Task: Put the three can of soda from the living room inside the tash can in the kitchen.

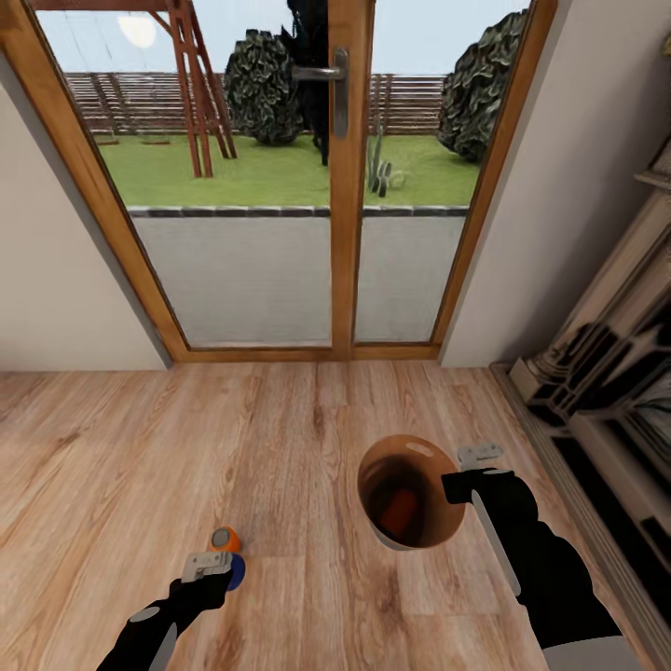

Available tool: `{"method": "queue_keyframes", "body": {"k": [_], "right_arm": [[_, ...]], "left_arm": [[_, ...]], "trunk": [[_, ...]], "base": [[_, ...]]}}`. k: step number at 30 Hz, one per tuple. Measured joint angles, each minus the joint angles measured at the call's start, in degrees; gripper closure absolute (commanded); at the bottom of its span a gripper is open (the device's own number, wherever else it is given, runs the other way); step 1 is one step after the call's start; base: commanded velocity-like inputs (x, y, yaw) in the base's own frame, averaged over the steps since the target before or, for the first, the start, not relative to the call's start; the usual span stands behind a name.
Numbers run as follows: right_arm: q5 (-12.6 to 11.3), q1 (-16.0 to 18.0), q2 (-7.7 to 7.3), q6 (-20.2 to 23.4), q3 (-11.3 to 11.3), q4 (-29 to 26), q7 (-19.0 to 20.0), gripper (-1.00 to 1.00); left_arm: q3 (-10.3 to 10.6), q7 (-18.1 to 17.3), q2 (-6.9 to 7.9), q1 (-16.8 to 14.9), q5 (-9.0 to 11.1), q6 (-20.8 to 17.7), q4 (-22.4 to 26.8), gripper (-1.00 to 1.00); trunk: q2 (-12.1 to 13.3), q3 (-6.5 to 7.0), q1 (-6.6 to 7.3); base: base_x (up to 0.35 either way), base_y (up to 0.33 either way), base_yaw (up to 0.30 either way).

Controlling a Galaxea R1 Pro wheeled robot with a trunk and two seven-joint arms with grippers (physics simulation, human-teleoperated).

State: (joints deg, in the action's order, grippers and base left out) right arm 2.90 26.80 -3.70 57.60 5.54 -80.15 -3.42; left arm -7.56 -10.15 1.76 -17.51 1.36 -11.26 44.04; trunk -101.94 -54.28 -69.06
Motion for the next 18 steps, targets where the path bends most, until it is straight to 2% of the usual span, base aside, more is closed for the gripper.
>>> {"method": "queue_keyframes", "body": {"k": [18], "right_arm": [[0.0, 0.0, 0.0, 0.0, 0.0, 0.0, 0.0, 1.0]], "left_arm": [[0.0, 0.0, 0.0, 0.0, 0.0, 0.0, 0.0, 1.0]], "trunk": [[7.2, 4.9, 3.95]], "base": [[0.0, 0.0, 0.0]]}}
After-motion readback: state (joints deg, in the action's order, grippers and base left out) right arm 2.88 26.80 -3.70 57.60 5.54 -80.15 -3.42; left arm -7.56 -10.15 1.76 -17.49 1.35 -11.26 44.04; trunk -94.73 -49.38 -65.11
